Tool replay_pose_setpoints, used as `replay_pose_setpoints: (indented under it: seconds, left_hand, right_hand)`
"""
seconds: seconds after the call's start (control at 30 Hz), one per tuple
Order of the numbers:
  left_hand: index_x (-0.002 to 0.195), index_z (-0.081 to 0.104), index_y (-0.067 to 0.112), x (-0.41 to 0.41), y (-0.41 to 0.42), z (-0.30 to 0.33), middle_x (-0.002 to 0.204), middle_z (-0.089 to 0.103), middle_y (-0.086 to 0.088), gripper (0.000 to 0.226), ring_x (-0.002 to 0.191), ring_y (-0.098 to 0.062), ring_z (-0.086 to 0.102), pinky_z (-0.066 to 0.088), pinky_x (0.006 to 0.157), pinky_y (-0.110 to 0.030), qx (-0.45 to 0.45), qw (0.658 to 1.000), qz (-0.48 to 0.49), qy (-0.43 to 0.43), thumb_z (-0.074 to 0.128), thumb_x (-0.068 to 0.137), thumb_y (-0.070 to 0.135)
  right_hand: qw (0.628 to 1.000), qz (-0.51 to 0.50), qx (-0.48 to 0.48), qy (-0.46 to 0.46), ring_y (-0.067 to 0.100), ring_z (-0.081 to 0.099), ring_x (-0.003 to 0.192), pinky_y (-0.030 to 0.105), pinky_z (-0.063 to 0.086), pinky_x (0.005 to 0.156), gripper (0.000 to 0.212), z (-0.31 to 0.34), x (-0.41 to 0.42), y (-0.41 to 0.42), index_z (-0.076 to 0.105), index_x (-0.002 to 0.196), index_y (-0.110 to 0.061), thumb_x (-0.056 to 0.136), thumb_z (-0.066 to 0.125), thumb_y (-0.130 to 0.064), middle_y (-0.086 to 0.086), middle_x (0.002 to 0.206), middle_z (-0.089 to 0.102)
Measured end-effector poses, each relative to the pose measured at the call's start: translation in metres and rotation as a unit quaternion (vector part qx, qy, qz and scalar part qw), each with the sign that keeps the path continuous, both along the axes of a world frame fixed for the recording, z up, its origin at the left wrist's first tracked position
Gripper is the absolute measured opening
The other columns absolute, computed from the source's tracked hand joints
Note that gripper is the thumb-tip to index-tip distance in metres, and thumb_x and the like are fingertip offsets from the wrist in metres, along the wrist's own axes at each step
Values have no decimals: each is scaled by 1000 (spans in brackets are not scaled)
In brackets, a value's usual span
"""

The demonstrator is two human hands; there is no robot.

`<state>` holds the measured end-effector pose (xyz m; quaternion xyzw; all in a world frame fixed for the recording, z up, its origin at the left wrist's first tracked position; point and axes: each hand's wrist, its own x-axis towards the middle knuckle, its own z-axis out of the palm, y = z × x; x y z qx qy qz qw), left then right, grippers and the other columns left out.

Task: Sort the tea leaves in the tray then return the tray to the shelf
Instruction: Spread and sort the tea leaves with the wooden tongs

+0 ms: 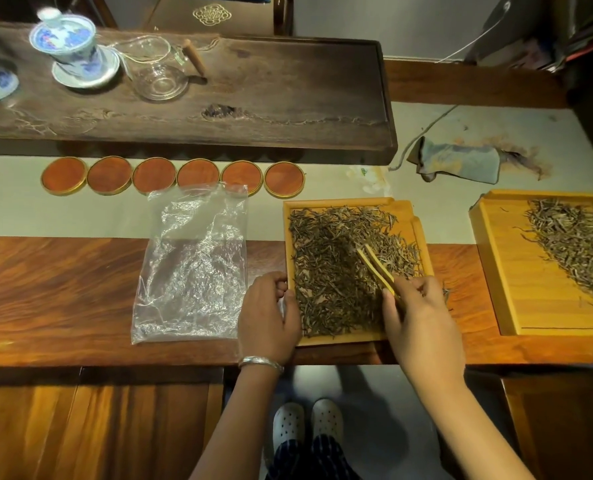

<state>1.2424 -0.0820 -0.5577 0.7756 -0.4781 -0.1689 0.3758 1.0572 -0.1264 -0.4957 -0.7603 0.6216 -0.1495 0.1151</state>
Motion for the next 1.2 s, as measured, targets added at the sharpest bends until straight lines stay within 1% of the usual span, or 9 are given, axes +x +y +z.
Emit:
replay_pose_setpoints:
  seconds: [0.23,0.3,0.4,0.5,0.63,0.73,1.0,1.13,1.2]
  left_hand:
    - [92,49,22,-1,0,0,77,42,11,7,68,-7,40,26,55,-17,3,1000,5,-21,48,85,21]
    - [92,48,23,-1,0,-1,77,41,11,6,68,-5,38,23,54,-14,5,1000,6,-23,46,85,23]
    - [93,49,22,-1,0,-2,78,42,11,7,68,-3,37,25,57,-8,6,1000,5,-23,46,86,24]
    - [92,49,22,0,1,-4,79,44,10,7,68,1,36,25,58,-8,5,1000,-1,-19,46,86,24]
    - [93,52,16,1,0,-6,80,45,8,11,67,1,34,25,57,-9,3,1000,-4,-22,47,86,23]
    - [93,52,16,1,0,-7,81,48,7,11,69,-3,40,27,57,-14,0,1000,-4,-14,48,86,22]
    - [95,53,17,1,0,-6,81,50,7,12,69,-2,41,28,60,-9,1,1000,-8,-12,48,86,23]
    - [98,55,17,1,0,-7,83,56,2,15,71,-10,50,39,59,-25,5,1000,-10,-11,47,87,23]
    - [99,55,16,1,0,-8,84,57,1,16,71,-11,52,40,60,-28,4,1000,-10,-12,47,87,23]
  right_hand:
    - [999,-32,2,-12,28,59,65,23,37,48,27,1,-26,12,65,112,-9,86,63,-20,7,96,52]
    - [999,-25,-2,-24,26,58,66,24,38,48,25,4,-16,3,65,110,-11,88,61,-21,6,96,52]
    - [999,-10,15,-31,20,54,61,33,47,44,21,5,3,-5,63,106,-14,92,54,-27,2,93,50]
    - [999,-28,40,-21,20,54,64,32,44,45,24,0,2,3,61,111,-16,94,50,-29,1,95,48]
    - [997,-54,51,-36,23,54,63,37,48,45,19,-1,-17,15,62,105,-14,91,54,-25,2,93,47]
    - [998,-56,22,-37,24,55,62,34,47,44,17,3,-23,11,63,103,-14,90,56,-24,4,94,49]
    - [997,-67,41,-10,27,55,57,40,51,47,19,-2,-18,3,59,101,-16,95,47,-29,4,97,48]
    - [996,-80,33,-16,25,53,53,33,46,43,19,-1,-28,13,60,102,-17,93,49,-30,2,93,47]
    - [996,-83,22,-25,23,52,52,31,45,41,17,1,-27,10,60,100,-17,93,51,-29,1,93,48]
